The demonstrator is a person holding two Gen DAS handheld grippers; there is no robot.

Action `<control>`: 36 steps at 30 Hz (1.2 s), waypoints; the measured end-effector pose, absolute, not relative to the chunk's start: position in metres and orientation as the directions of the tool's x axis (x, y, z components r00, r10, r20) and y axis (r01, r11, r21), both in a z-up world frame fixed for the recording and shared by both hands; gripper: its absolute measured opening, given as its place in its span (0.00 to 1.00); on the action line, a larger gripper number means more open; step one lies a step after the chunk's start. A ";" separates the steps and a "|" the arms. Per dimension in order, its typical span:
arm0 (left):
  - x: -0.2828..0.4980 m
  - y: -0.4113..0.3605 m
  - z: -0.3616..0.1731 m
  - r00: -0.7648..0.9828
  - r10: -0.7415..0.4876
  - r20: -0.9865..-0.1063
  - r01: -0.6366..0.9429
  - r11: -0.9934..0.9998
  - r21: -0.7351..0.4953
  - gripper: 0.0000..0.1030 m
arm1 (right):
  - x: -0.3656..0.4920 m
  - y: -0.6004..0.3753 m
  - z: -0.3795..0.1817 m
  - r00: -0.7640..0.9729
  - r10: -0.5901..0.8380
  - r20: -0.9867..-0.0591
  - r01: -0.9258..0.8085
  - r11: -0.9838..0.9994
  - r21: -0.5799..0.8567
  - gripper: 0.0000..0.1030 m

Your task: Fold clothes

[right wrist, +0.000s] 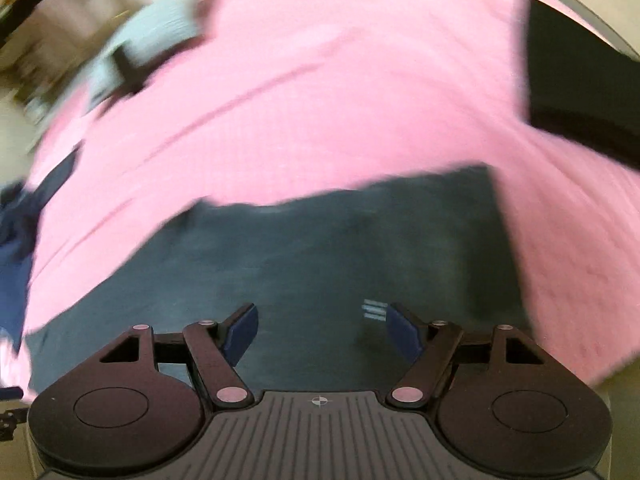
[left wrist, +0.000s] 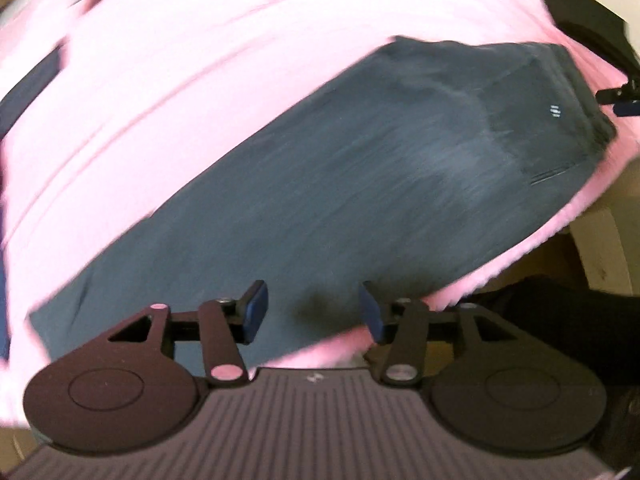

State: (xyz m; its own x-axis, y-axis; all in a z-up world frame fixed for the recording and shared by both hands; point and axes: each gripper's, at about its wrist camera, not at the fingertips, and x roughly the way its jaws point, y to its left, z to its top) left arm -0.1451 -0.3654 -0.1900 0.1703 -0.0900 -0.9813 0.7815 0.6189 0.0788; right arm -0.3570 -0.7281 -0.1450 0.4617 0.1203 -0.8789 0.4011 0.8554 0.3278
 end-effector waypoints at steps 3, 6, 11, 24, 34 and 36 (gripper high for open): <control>-0.145 -0.316 -0.184 0.201 -0.056 -0.978 0.713 0.693 0.106 0.55 | -0.322 -0.681 -0.141 0.467 0.164 -0.869 0.265 0.911 0.315 0.73; -0.139 -0.263 -0.185 0.224 -0.016 -0.974 0.642 0.755 0.135 0.57 | -0.300 -0.628 -0.137 0.486 0.164 -0.859 0.177 0.944 0.280 0.86; -0.108 -0.182 -0.198 0.258 0.004 -0.966 0.589 0.792 0.161 0.59 | -0.277 -0.532 -0.137 0.488 0.152 -0.859 0.090 0.971 0.223 0.87; -0.025 -0.037 -0.271 0.328 -0.109 -0.938 0.448 0.893 0.052 0.55 | -0.264 -0.339 -0.204 0.527 0.320 -0.787 -0.383 0.916 0.116 0.86; -0.030 0.007 -0.319 0.528 -0.171 -0.832 0.403 0.913 0.068 0.37 | -0.268 -0.302 -0.264 0.730 0.399 -0.554 -0.493 0.870 -0.024 0.86; -0.039 0.012 -0.319 0.567 -0.221 -0.794 0.417 0.908 0.046 0.22 | -0.278 -0.287 -0.263 0.759 0.410 -0.505 -0.517 0.852 -0.087 0.86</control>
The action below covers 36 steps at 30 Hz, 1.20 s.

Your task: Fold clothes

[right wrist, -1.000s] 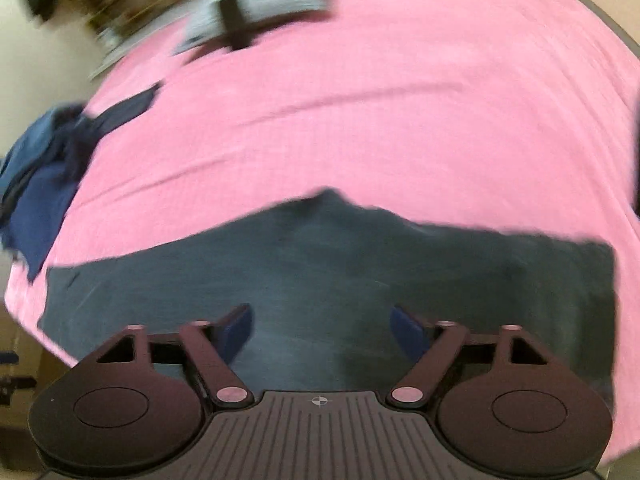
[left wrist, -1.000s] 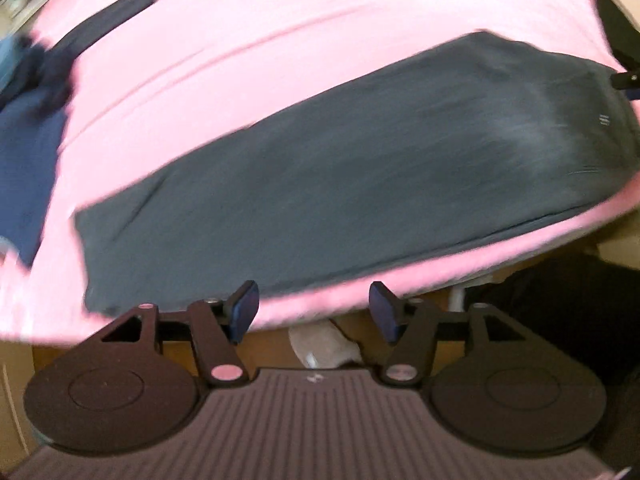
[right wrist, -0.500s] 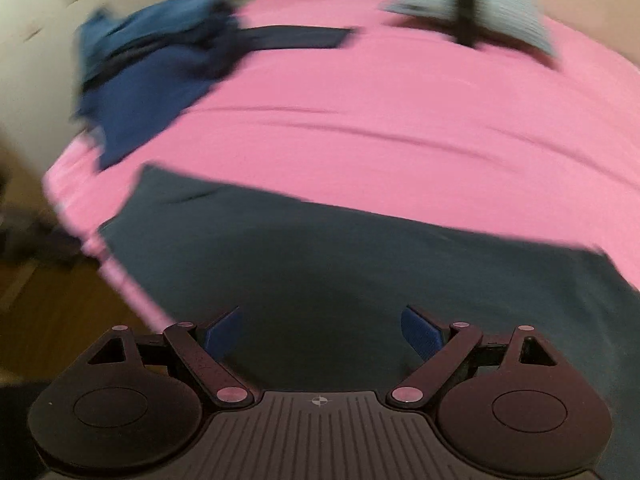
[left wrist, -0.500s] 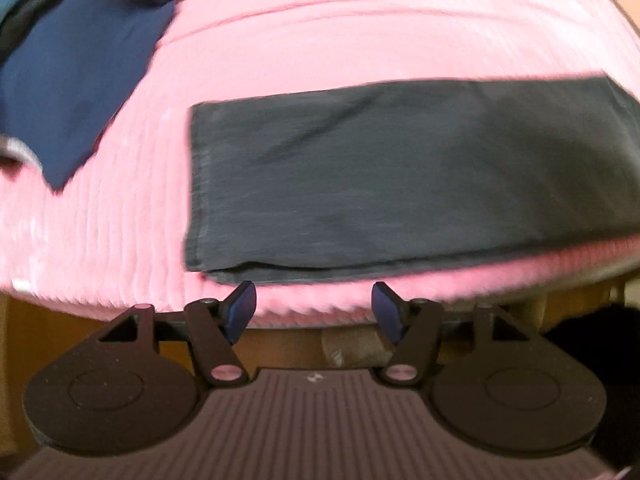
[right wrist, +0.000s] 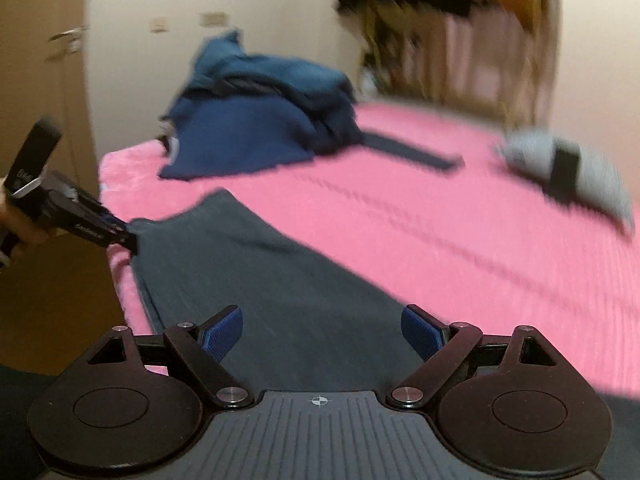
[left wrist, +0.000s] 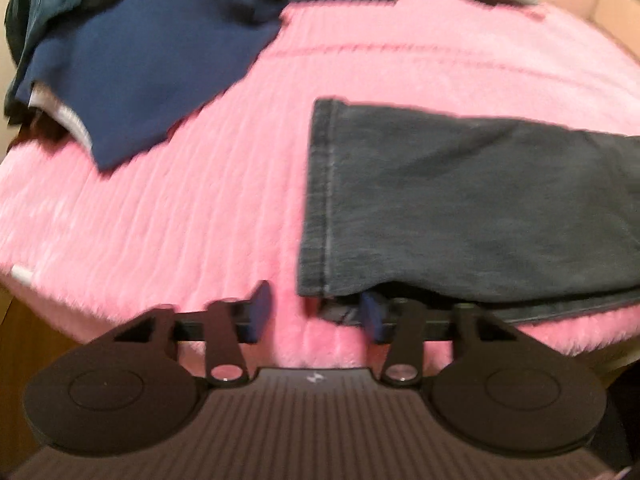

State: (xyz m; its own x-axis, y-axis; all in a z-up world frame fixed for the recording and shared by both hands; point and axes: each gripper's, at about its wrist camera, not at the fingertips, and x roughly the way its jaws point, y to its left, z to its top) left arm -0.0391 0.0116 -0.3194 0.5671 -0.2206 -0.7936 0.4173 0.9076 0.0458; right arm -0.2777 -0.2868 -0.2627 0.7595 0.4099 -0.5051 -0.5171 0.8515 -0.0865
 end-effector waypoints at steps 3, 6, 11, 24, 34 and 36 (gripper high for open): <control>-0.048 0.022 -0.320 0.613 -0.274 -0.741 0.414 0.910 0.005 0.20 | -0.293 -0.256 -0.260 0.787 0.399 -0.470 -0.520 0.839 -0.159 0.86; -0.047 0.042 -0.327 0.606 -0.353 -0.713 0.388 0.913 -0.122 0.21 | -0.307 -0.222 -0.255 0.780 0.385 -0.493 -0.521 0.836 -0.172 0.86; -0.074 0.044 -0.307 0.701 -0.278 -0.657 0.436 0.896 0.085 0.25 | -0.312 -0.159 -0.257 0.763 0.363 -0.534 -0.572 0.765 -0.296 0.86; -0.087 0.104 -0.311 0.699 -0.354 -0.621 0.402 0.913 -0.069 0.33 | -0.226 -0.041 -0.340 0.649 0.288 -0.705 -0.745 0.429 -0.510 0.01; -0.080 0.109 -0.319 0.674 -0.376 -0.636 0.388 0.913 -0.128 0.36 | -0.224 -0.044 -0.353 0.658 0.289 -0.695 -0.741 0.414 -0.528 0.17; -0.076 0.107 -0.319 0.655 -0.395 -0.644 0.385 0.908 -0.165 0.36 | -0.226 -0.050 -0.346 0.676 0.298 -0.674 -0.719 0.465 -0.516 0.44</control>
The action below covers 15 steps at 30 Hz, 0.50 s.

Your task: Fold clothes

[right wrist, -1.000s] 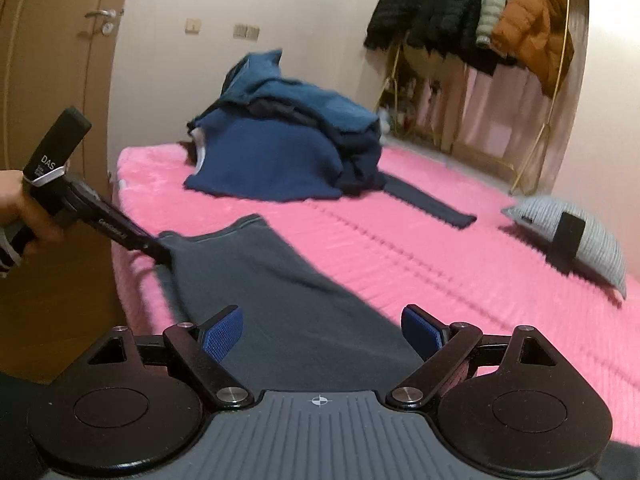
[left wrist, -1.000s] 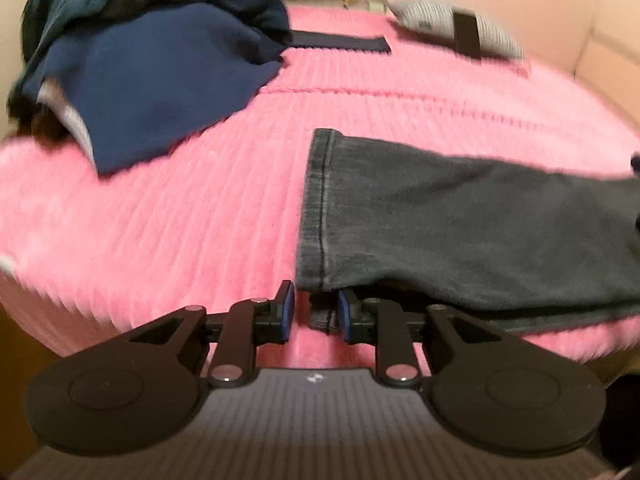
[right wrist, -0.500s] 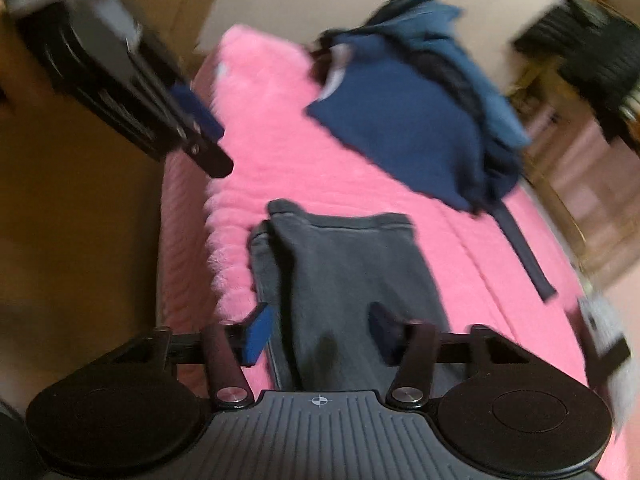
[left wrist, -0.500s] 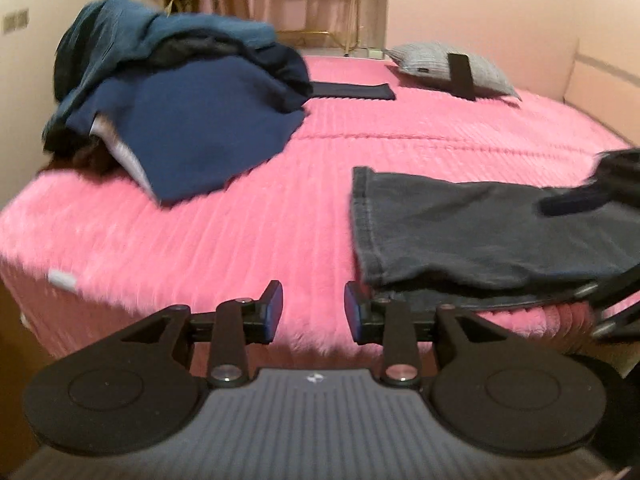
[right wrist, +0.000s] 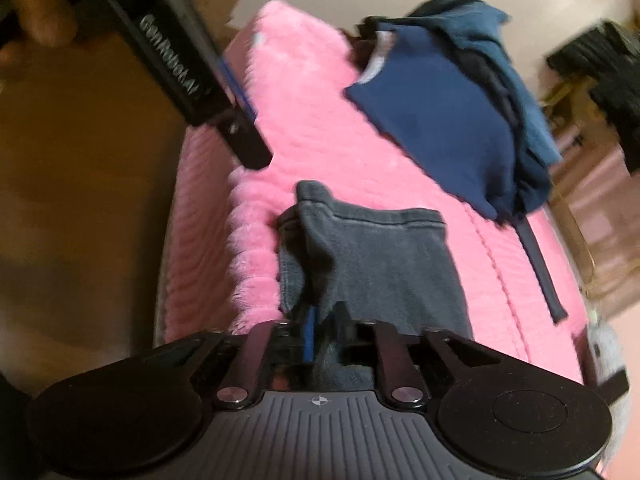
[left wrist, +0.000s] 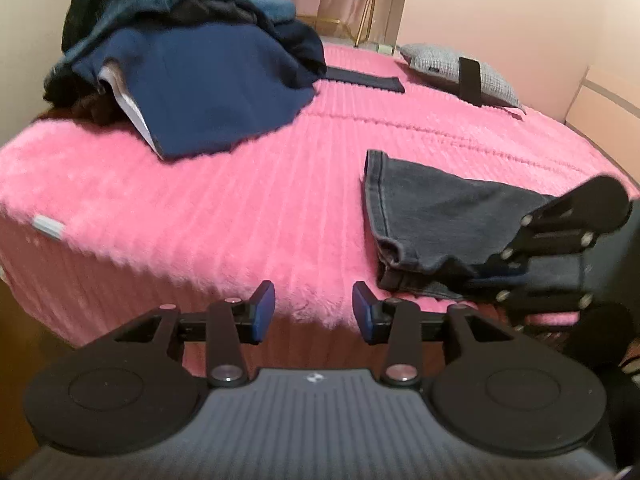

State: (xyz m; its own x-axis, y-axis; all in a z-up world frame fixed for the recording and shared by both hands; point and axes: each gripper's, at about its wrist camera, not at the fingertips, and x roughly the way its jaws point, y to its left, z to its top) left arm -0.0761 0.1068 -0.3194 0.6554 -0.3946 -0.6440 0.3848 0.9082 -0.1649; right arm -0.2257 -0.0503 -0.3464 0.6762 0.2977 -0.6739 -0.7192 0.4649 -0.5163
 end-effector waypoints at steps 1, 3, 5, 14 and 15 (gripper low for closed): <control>-0.075 0.106 -0.318 0.647 -0.409 -0.644 0.386 0.904 -0.186 0.37 | -0.229 -0.059 -0.339 0.686 0.308 -0.659 -0.706 0.502 -0.501 0.72; -0.073 0.107 -0.318 0.619 -0.453 -0.641 0.368 0.889 -0.273 0.38 | -0.236 -0.078 -0.325 0.700 0.327 -0.635 -0.682 0.570 -0.458 0.81; -0.071 0.107 -0.319 0.591 -0.499 -0.634 0.345 0.867 -0.361 0.38 | -0.242 -0.096 -0.316 0.719 0.310 -0.623 -0.644 0.634 -0.427 0.81; -0.060 0.080 -0.345 0.518 -0.640 -0.568 0.183 0.731 -0.657 0.38 | -0.271 -0.184 -0.291 0.797 0.170 -0.580 -0.427 0.837 -0.342 0.81; -0.059 0.078 -0.349 0.514 -0.635 -0.577 0.161 0.732 -0.663 0.37 | -0.271 -0.192 -0.290 0.803 0.155 -0.575 -0.404 0.851 -0.335 0.81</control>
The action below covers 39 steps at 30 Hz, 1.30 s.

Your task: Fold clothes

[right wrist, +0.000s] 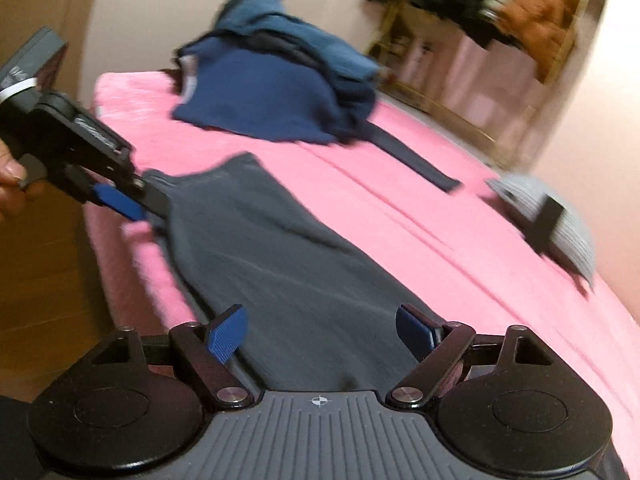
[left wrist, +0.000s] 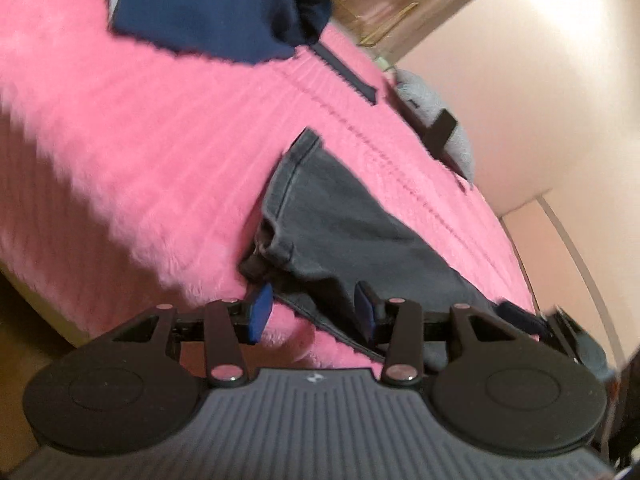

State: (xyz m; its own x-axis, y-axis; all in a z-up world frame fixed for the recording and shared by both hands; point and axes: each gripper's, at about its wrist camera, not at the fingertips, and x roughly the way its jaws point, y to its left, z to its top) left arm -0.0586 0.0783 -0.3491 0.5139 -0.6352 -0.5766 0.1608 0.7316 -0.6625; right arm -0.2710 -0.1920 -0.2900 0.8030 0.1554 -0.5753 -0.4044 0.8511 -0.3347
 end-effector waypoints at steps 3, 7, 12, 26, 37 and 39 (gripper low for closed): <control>-0.058 0.076 -0.353 0.529 -0.632 -0.567 0.131 0.721 -0.681 0.38 | -0.283 -0.216 -0.285 0.818 0.116 -0.563 -0.340 0.888 -0.310 0.81; -0.052 0.076 -0.364 0.539 -0.642 -0.545 0.052 0.672 -0.739 0.38 | -0.292 -0.235 -0.280 0.831 0.081 -0.550 -0.271 0.923 -0.273 0.82; -0.054 0.078 -0.371 0.559 -0.647 -0.519 -0.037 0.606 -0.795 0.38 | -0.299 -0.248 -0.276 0.849 0.047 -0.526 -0.215 0.940 -0.264 0.82; -0.056 0.064 -0.375 0.596 -0.620 -0.511 -0.087 0.582 -0.808 0.06 | -0.368 -0.310 -0.260 0.883 -0.173 -0.435 0.055 0.961 -0.270 0.82; -0.107 -0.128 -0.201 0.584 -0.729 -0.357 0.710 0.672 -0.211 0.04 | -0.509 -0.403 -0.254 0.780 -0.483 -0.397 0.467 0.873 -0.143 0.82; -0.139 -0.188 -0.203 0.508 -0.777 -0.371 0.809 0.579 -0.105 0.04 | -0.533 -0.414 -0.255 0.756 -0.521 -0.397 0.520 0.846 -0.121 0.82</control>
State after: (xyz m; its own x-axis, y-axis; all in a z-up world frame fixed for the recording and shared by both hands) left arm -0.1391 -0.1885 -0.2034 0.5081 -0.7771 -0.3713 0.8087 0.5788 -0.1046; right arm -0.5328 -0.4143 -0.2551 0.7556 -0.5211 -0.3969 0.5199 0.8457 -0.1205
